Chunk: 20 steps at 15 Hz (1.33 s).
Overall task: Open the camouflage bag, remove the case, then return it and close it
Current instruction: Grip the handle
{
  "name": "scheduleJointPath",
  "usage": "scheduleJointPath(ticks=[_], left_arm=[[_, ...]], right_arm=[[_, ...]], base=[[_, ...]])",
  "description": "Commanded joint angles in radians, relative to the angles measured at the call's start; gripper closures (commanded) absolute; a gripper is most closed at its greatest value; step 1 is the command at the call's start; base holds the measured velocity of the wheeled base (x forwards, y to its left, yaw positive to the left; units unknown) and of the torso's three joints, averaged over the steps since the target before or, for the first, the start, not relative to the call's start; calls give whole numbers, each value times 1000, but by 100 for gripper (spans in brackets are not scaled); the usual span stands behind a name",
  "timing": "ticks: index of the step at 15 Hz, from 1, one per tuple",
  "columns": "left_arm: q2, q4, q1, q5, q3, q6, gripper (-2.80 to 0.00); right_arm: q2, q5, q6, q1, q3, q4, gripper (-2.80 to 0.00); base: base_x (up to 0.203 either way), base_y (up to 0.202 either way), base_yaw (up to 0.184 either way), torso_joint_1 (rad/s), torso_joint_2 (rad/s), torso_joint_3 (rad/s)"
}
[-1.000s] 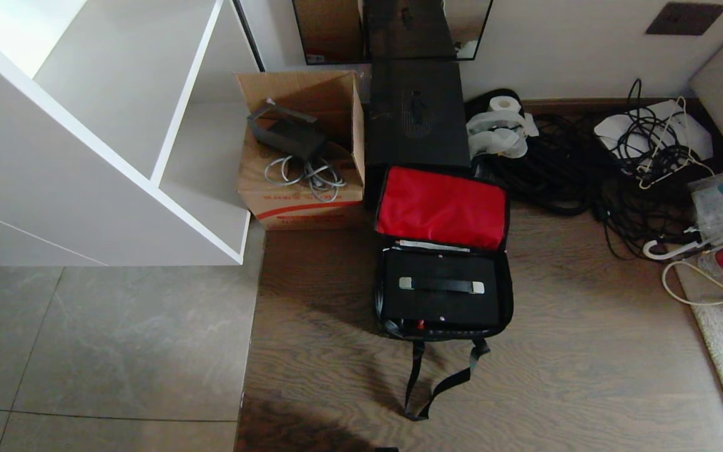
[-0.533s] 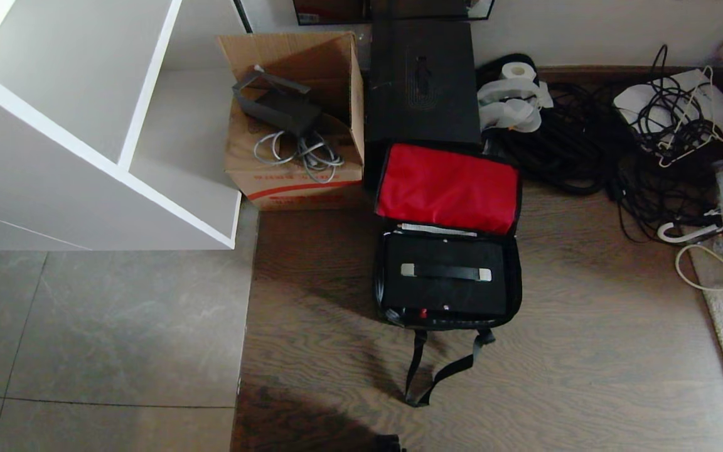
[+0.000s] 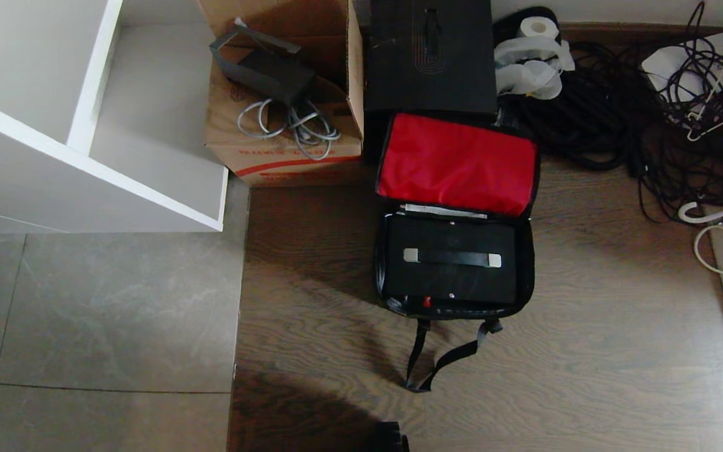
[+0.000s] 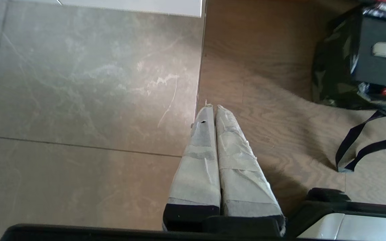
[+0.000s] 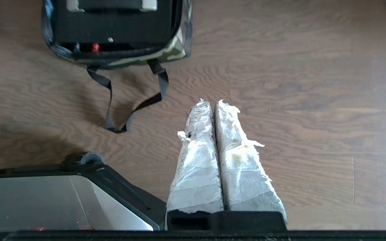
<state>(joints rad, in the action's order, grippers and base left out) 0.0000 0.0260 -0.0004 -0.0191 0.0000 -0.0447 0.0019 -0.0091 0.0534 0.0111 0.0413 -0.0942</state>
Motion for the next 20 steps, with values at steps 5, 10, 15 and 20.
scheduleJointPath(ticks=[5, 10, 15, 20], left_arm=[[0, 0, 0, -1, 9, 1, 0], [0, 0, -1, 0, 9, 1, 0], [0, 0, 0, -1, 8, 2, 0], [0, 0, 0, -1, 8, 2, 0]], right_arm=[[-2, 0, 0, 1, 0, -1, 0], [-2, 0, 0, 1, 0, -2, 0], [-2, 0, 0, 1, 0, -2, 0], [-2, 0, 0, 1, 0, -1, 0]], base=[[0, 0, 0, 3, 1, -197], [0, 0, 0, 2, 1, -81], [0, 0, 0, 0, 0, 0], [0, 0, 0, 0, 0, 0]])
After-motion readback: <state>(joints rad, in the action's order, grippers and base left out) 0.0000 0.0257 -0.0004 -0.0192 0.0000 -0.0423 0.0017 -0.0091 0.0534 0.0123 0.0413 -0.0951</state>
